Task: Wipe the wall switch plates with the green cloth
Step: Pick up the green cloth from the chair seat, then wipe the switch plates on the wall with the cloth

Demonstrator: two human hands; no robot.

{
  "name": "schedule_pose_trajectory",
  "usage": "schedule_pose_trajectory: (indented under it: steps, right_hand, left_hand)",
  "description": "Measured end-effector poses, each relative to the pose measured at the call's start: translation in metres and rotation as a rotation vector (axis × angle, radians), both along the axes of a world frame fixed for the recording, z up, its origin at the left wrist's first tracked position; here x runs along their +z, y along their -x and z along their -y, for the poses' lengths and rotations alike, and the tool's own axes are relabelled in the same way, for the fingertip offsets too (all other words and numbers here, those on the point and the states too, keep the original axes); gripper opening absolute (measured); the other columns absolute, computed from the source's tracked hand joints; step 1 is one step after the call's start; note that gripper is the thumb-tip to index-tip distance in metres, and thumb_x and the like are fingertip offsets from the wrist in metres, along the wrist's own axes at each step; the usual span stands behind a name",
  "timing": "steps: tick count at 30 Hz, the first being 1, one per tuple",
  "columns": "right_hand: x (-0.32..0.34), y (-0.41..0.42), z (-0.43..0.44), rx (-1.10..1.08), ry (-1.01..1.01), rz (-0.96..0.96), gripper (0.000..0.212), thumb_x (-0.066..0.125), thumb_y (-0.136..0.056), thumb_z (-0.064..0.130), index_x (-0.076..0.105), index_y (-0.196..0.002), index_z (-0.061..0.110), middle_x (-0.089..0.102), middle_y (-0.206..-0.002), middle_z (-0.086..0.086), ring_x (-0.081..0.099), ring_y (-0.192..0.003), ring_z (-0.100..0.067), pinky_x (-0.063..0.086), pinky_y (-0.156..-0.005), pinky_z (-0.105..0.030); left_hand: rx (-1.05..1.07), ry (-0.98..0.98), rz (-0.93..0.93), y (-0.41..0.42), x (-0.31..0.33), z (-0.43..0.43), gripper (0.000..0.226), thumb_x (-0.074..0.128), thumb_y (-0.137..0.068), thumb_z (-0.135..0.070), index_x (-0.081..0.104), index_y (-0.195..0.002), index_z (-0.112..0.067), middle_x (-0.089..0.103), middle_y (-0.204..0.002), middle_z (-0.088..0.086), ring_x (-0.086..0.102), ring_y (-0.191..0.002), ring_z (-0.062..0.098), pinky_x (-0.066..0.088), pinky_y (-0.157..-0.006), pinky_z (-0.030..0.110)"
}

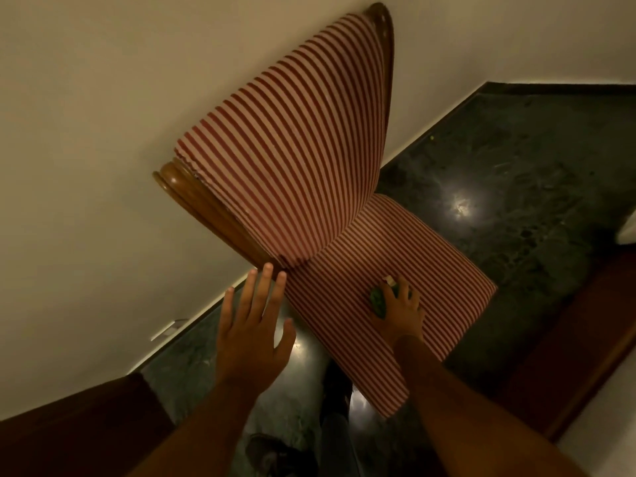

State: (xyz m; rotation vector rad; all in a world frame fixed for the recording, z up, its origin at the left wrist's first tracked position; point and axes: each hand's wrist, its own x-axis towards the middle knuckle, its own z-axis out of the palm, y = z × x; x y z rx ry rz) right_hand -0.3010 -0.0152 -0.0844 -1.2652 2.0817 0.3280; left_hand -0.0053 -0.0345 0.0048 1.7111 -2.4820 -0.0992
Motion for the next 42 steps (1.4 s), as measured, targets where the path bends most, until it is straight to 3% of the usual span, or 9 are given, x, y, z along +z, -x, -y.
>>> schedule_pose_trajectory:
  steps: [10,13,16,20,22,25,29,33,42]
  right_hand:
    - [0.120,-0.038,0.027,0.067,0.366,-0.024,0.076,0.072,-0.097,0.048,0.041,-0.164,0.031,0.016,-0.176,-0.008,0.029,-0.155,-0.035,0.036,-0.123,-0.055]
    - [0.179,-0.062,0.042,0.021,0.584,0.049,0.074,0.084,-0.090,0.037,0.055,-0.157,0.025,0.027,-0.173,-0.014,0.037,-0.152,-0.041,0.038,-0.120,-0.063]
    - [0.249,-0.090,0.064,0.014,0.825,0.092,0.084,0.097,-0.074,0.024,0.062,-0.150,0.015,0.041,-0.165,-0.020,0.049,-0.143,-0.049,0.050,-0.108,-0.069]
    - [0.349,-0.125,0.091,0.045,1.107,0.122,0.086,0.102,-0.063,0.017,0.064,-0.140,0.012,0.047,-0.157,-0.022,0.056,-0.132,-0.051,0.056,-0.099,-0.065]
    - [0.394,-0.141,0.100,0.089,1.202,0.131,0.082,0.099,-0.068,0.024,0.063,-0.141,0.017,0.045,-0.159,-0.017,0.054,-0.133,-0.044,0.055,-0.101,-0.063]
    - [0.461,-0.172,0.111,0.142,1.351,0.181,0.075,0.093,-0.074,0.028,0.059,-0.142,0.027,0.041,-0.162,-0.009,0.046,-0.137,-0.034,0.049,-0.108,-0.059]
    - [0.540,-0.224,0.125,0.212,1.507,0.286,0.069,0.093,-0.075,0.017,0.066,-0.138,0.021,0.041,-0.163,-0.009,0.046,-0.140,-0.038,0.046,-0.110,-0.061]
    - [0.600,-0.269,0.131,0.284,1.644,0.337,0.071,0.090,-0.076,0.018,0.062,-0.141,0.027,0.039,-0.164,-0.007,0.045,-0.141,-0.036,0.044,-0.110,-0.056]
    - [0.669,-0.363,0.101,0.363,1.823,0.501,0.058,0.066,-0.083,0.037,0.058,-0.141,0.030,0.037,-0.164,-0.003,0.046,-0.140,-0.034,0.039,-0.113,-0.046]
  left_hand:
    - [0.054,0.054,-0.012,-0.014,0.096,0.004,0.081,0.043,-0.107,-0.054,0.026,-0.179,-0.022,0.012,-0.188,0.000,0.013,-0.174,0.025,0.001,-0.140,0.049]
    - [0.101,0.123,-0.048,-0.019,0.141,0.016,0.081,0.043,-0.108,-0.056,0.024,-0.179,-0.023,0.010,-0.188,0.000,0.010,-0.174,0.024,0.007,-0.138,0.051]
    - [0.140,0.232,-0.085,-0.031,0.195,0.033,0.081,0.045,-0.108,-0.056,0.025,-0.179,-0.023,0.013,-0.187,0.002,0.015,-0.173,0.025,0.012,-0.137,0.054]
    - [0.217,0.381,-0.116,-0.053,0.272,0.052,0.083,0.042,-0.109,-0.057,0.013,-0.181,-0.026,0.011,-0.188,0.002,0.011,-0.174,0.024,0.006,-0.139,0.053]
    - [0.237,0.466,-0.083,-0.069,0.310,0.062,0.086,0.041,-0.109,-0.058,0.007,-0.181,-0.028,0.009,-0.188,0.003,0.008,-0.174,0.024,0.000,-0.140,0.051]
    - [0.298,0.592,-0.053,-0.102,0.370,0.070,0.085,0.039,-0.108,-0.058,0.011,-0.181,-0.025,0.010,-0.188,0.006,0.005,-0.174,0.023,-0.008,-0.139,0.050]
    - [0.385,0.732,-0.039,-0.142,0.447,0.074,0.083,0.038,-0.108,-0.056,0.017,-0.181,-0.022,0.008,-0.188,0.007,0.003,-0.174,0.024,-0.011,-0.139,0.050]
    - [0.474,0.855,-0.022,-0.181,0.503,0.068,0.082,0.037,-0.108,-0.054,0.018,-0.181,-0.021,0.005,-0.188,0.008,0.001,-0.174,0.024,-0.011,-0.139,0.051]
    - [0.632,1.034,-0.014,-0.277,0.574,0.033,0.085,0.030,-0.110,-0.056,-0.006,-0.180,-0.025,-0.007,-0.188,0.008,-0.005,-0.174,0.026,-0.008,-0.137,0.056]
